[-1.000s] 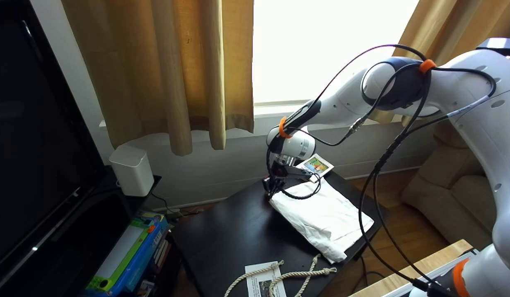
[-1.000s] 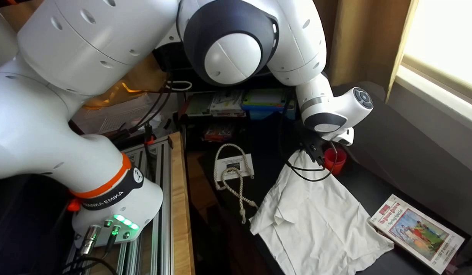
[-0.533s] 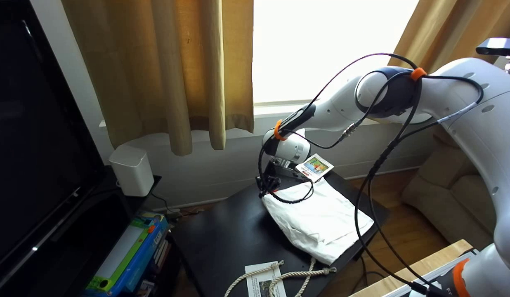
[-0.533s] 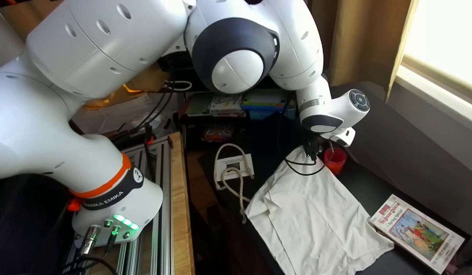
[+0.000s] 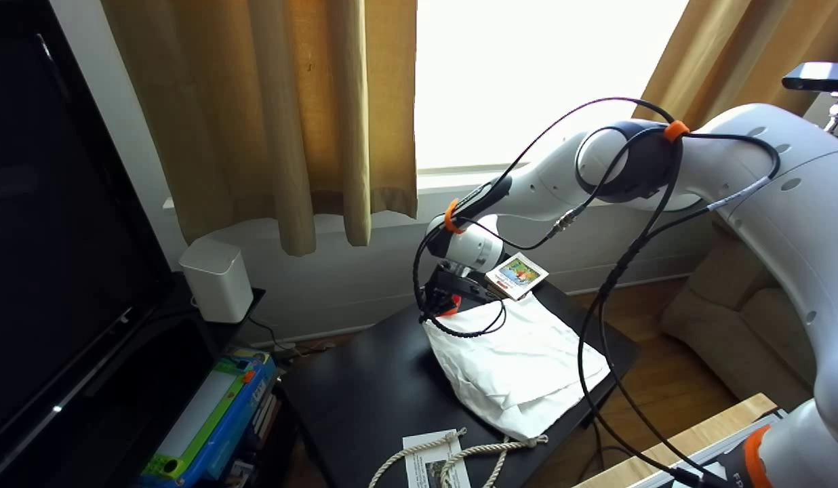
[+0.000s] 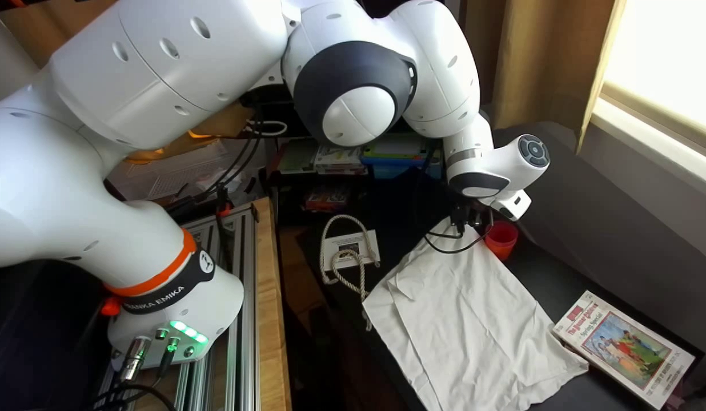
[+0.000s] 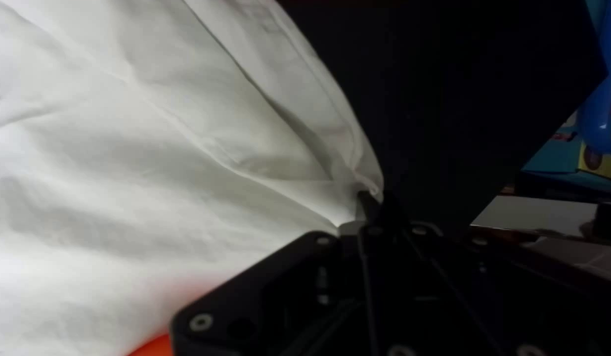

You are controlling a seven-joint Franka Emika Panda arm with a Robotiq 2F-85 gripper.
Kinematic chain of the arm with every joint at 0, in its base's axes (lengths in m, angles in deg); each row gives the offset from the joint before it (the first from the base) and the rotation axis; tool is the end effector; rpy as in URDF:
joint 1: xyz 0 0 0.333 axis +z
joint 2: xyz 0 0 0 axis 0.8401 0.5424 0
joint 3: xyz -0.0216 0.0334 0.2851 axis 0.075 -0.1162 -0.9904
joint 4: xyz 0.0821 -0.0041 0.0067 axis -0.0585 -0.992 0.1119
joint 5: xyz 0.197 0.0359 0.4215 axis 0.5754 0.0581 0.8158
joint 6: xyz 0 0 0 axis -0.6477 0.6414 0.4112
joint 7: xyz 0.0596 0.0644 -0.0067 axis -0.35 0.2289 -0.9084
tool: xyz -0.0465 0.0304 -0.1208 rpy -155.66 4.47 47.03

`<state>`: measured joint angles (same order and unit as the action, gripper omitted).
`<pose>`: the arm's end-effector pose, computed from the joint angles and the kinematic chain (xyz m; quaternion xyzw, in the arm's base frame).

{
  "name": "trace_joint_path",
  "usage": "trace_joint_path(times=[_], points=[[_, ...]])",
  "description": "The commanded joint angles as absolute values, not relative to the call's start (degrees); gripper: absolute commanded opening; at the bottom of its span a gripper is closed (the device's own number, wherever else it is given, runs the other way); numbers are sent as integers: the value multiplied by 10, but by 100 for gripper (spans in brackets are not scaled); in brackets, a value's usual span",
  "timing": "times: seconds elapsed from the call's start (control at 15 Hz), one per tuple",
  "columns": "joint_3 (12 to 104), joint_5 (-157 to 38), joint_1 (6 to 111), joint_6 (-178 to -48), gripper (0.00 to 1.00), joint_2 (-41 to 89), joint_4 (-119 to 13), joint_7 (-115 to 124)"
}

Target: Unfold the white towel on the table once

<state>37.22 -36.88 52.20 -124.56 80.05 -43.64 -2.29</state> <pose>0.6385 0.1443 -0.1567 -0.9643 0.1165 0.0874 0.2212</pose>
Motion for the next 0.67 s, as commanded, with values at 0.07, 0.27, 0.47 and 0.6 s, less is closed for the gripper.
trace_joint_path(times=[0.07, 0.27, 0.47, 0.6], points=[[375, -357, 532, -1257, 28, 812, -420, -2], [377, -359, 535, -1257, 44, 801, -428, 2], [373, -359, 536, -1260, 66, 790, -437, 0], [376, -363, 541, -1251, 81, 776, -449, 2]])
